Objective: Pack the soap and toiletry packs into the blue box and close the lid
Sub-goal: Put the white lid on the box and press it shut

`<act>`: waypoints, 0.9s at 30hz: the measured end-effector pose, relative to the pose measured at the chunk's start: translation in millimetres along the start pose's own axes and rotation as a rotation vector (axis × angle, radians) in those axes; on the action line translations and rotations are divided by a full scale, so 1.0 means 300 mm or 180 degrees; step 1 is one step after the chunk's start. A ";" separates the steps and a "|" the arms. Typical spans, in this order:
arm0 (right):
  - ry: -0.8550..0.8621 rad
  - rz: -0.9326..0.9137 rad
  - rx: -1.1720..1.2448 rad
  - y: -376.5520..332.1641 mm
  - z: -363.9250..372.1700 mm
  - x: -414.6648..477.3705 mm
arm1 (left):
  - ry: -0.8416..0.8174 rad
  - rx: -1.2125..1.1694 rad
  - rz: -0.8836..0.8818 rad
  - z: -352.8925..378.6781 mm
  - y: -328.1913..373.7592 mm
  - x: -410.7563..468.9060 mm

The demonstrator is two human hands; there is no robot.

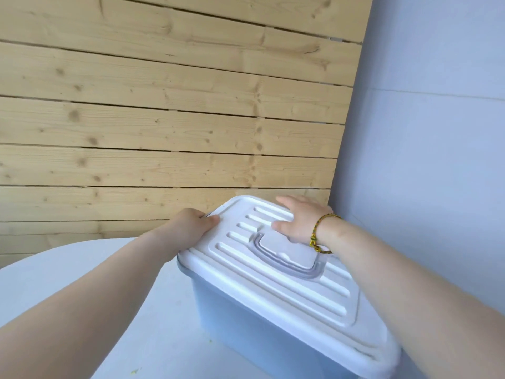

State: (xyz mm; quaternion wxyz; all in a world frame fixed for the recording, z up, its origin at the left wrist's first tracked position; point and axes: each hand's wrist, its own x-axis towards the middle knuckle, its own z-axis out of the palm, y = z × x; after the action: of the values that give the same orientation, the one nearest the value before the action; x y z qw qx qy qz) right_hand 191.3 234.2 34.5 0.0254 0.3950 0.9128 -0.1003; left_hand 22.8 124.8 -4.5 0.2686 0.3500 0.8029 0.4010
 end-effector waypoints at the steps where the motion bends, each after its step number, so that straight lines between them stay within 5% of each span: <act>1: -0.0111 0.0284 0.0232 0.062 -0.006 -0.005 | -0.0043 -0.0010 0.0041 0.007 0.010 0.017; 4: -0.0311 0.0829 0.0846 0.203 -0.002 -0.015 | -0.0323 -0.0005 0.0201 0.049 0.068 0.086; 16: 0.0192 0.1608 0.1270 0.345 0.025 0.127 | -0.0782 0.0631 0.0843 0.218 0.299 0.476; 23: 0.0281 0.1664 0.1273 0.327 0.020 0.182 | -0.0064 0.0692 0.0800 0.238 0.299 0.508; 27: 0.0298 0.1615 0.1421 0.316 0.020 0.169 | 0.0409 -0.0129 0.0834 0.247 0.268 0.403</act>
State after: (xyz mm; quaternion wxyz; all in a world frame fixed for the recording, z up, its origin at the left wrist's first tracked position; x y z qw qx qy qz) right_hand 225.2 332.7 6.9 -0.0795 0.6096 0.7411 -0.2700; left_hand 29.7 287.3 4.5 0.1690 0.4199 0.7575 0.4704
